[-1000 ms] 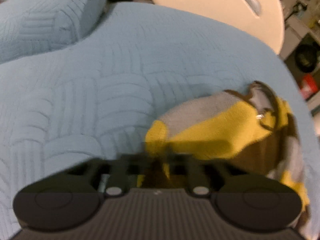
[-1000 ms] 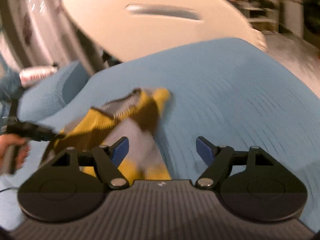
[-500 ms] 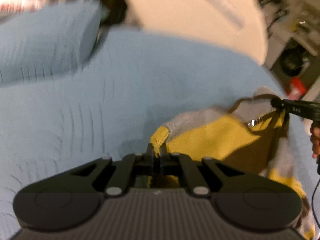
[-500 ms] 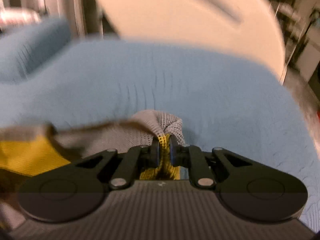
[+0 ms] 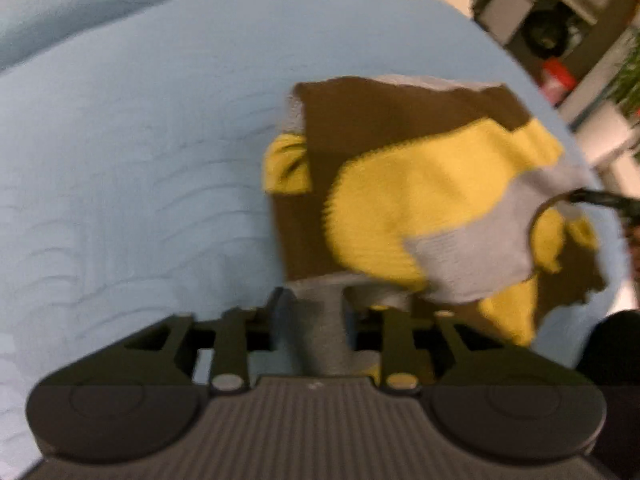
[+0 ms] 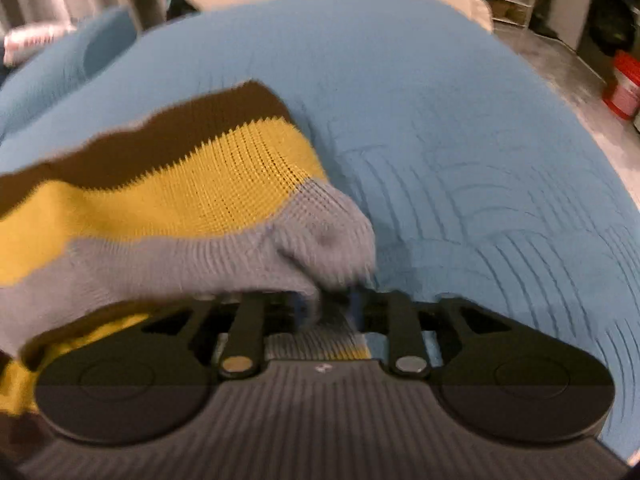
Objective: Fold clothes
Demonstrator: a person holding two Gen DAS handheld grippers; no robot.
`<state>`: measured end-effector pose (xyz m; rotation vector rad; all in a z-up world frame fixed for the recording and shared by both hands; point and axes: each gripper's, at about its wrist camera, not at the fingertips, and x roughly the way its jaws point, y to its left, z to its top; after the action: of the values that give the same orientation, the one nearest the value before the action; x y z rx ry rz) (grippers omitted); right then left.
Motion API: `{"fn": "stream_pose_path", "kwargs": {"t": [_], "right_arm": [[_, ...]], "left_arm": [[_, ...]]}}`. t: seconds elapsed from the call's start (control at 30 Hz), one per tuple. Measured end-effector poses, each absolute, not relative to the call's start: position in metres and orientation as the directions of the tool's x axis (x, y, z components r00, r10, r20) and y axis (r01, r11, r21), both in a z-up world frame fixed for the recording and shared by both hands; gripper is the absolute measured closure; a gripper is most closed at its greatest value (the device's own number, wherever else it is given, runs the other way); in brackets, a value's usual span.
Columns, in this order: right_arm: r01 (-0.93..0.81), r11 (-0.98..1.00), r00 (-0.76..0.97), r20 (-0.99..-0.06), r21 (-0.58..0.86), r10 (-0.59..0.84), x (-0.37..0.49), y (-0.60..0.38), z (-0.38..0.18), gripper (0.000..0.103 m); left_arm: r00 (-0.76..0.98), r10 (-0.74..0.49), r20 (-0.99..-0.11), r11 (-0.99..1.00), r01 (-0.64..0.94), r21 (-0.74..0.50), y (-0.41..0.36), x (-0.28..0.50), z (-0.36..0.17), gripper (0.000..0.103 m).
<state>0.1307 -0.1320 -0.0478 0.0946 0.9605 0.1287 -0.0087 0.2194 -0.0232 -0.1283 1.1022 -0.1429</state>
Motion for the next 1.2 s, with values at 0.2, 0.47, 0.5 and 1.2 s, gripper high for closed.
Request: {"fn": "stream_pose_path", "kwargs": {"t": [0.2,0.47,0.5,1.2], "right_arm": [[0.005,0.975,0.63,-0.758,0.221,0.169,0.101,-0.143,-0.022,0.04],[-0.004,0.916,0.685,-0.667,0.401,0.295,0.08,-0.155,-0.019,0.04],[-0.001,0.897,0.692,-0.647,0.443,0.32,0.075,-0.158,-0.02,0.04],[-0.012,0.703,0.685,-0.507,0.711,0.523,0.049,-0.165,-0.069,0.038]], "left_arm": [[0.568,-0.147,-0.81,0.983,-0.006,-0.182,0.223,-0.003,0.009,0.015],[0.551,-0.231,-0.802,0.928,-0.122,-0.351,0.219,0.06,-0.001,0.014],[0.536,-0.24,-0.809,0.917,-0.149,-0.371,0.216,0.075,-0.01,0.015],[0.508,-0.223,-0.832,0.846,-0.323,-0.425,0.245,0.053,-0.062,0.05]]}}
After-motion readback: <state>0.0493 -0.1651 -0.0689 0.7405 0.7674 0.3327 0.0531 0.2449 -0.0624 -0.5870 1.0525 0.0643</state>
